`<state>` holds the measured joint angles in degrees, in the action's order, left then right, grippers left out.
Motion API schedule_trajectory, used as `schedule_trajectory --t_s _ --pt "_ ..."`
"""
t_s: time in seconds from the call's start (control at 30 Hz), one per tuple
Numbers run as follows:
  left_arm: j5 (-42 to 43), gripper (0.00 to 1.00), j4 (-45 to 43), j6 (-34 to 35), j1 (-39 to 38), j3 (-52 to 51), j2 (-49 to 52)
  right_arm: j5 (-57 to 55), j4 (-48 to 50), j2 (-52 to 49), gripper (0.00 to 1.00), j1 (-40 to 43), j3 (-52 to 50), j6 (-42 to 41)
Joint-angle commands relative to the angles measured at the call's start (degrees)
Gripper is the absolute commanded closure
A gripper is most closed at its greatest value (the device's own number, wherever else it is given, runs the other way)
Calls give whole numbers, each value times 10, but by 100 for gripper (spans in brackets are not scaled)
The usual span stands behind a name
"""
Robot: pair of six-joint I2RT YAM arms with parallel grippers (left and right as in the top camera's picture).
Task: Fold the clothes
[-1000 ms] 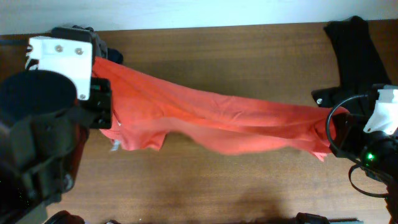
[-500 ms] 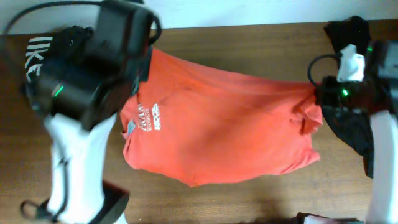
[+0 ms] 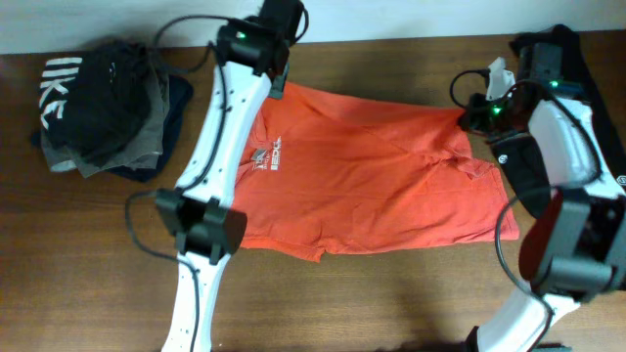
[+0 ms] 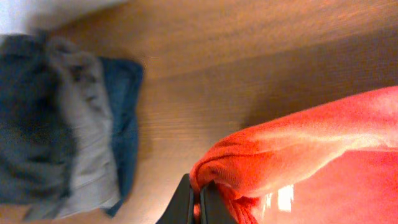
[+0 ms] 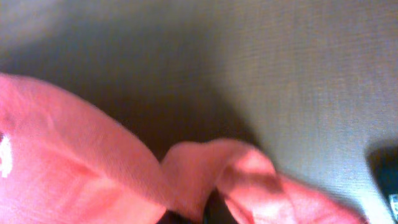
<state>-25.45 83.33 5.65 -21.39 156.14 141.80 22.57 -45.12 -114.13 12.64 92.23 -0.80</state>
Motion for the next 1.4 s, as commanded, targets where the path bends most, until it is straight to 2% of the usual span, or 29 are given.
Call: schedule_trajectory --t_s 0.0,0.13,0.43,0.47,0.5,0.53,0.57,0.6,0.63,0.77,0.9,1.07,1.17,1.23,1.3,1.33,1.37 --pt "7 99 -32 6 22 1 49 10 53 -41 96 -12 5 0" --pt "22 99 -78 10 44 1 92 5 144 -78 96 -23 5 -11" --pt "52 99 -163 12 73 1 99 -41 304 -82 96 -26 5 -34" --pt "51 94 -170 12 73 1 99 -47 313 -82 92 -26 5 -35" --pt "51 74 -176 12 73 1 99 -53 324 -82 82 -26 5 -40" --pt "51 50 -182 12 73 1 99 -52 332 -82 58 -26 5 -42" --pt "51 19 -192 12 73 1 99 -52 337 -81 30 -26 5 -42" --pt "51 7 -197 11 73 1 99 -52 335 -80 23 -26 6 -42" --pt "51 1 -199 11 73 1 99 -50 329 -79 20 -26 8 -42" --pt "55 1 -181 4 73 12 97 -47 269 -61 18 -25 19 -58" --pt "138 4 -137 -60 68 42 96 -26 168 -39 17 -27 43 -57" --pt "217 9 -109 -169 59 42 102 -21 87 -36 18 -34 45 -57" --pt "258 10 -90 -249 49 41 113 -22 59 -37 18 -38 45 -55" --pt "255 11 -75 -284 38 41 122 -22 52 -37 18 -38 45 -55" --pt "250 11 -66 -287 35 41 131 -22 48 -37 18 -38 45 -55" --pt "251 17 -61 -287 35 41 140 -22 48 -37 18 -38 45 -55" --pt "251 19 -57 -287 35 41 146 -22 47 -37 18 -38 45 -55"
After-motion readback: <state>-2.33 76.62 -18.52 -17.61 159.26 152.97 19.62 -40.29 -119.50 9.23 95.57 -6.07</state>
